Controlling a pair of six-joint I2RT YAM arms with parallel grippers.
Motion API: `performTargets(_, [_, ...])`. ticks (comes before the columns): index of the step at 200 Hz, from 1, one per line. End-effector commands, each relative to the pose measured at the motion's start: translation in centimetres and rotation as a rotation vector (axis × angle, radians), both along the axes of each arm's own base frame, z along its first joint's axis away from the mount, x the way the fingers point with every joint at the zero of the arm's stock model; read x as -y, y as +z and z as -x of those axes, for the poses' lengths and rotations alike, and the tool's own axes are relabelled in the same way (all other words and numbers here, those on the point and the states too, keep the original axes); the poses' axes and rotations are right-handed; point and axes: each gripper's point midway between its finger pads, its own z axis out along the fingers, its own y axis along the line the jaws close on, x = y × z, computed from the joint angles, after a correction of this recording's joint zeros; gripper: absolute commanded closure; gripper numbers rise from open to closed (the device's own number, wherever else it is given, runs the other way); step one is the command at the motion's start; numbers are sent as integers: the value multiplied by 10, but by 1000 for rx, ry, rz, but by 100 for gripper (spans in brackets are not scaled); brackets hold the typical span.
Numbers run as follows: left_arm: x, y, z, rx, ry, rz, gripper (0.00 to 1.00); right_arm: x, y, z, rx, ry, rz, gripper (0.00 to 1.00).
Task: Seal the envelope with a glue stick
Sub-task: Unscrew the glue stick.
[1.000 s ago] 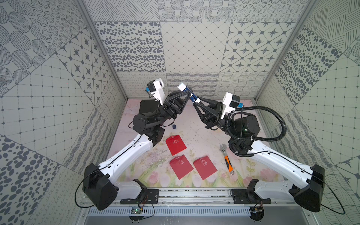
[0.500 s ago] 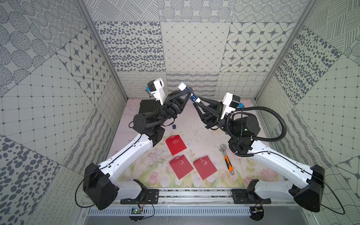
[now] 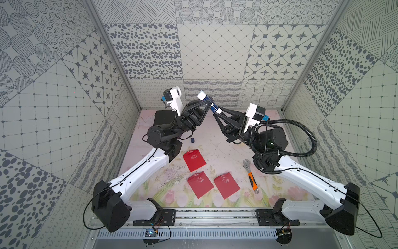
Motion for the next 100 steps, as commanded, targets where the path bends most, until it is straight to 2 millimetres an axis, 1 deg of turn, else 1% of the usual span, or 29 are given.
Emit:
performTargets(1, [-8, 16, 20, 103, -3, 41, 98, 11, 24, 20, -47, 105, -41, 91])
performTargets(28, [-9, 20, 30, 155, 11, 19, 98, 16, 30, 43, -163, 295, -57, 91])
performTargets(51, [-9, 23, 35, 192, 13, 13, 98, 25, 33, 55, -298, 414, -88, 92])
performTargets(78, [-8, 27, 42, 237, -10, 17, 99, 27, 38, 65, -436, 587, -132, 92])
performTargets(100, [-7, 29, 44, 262, -35, 25, 99, 25, 39, 67, -532, 730, -179, 94])
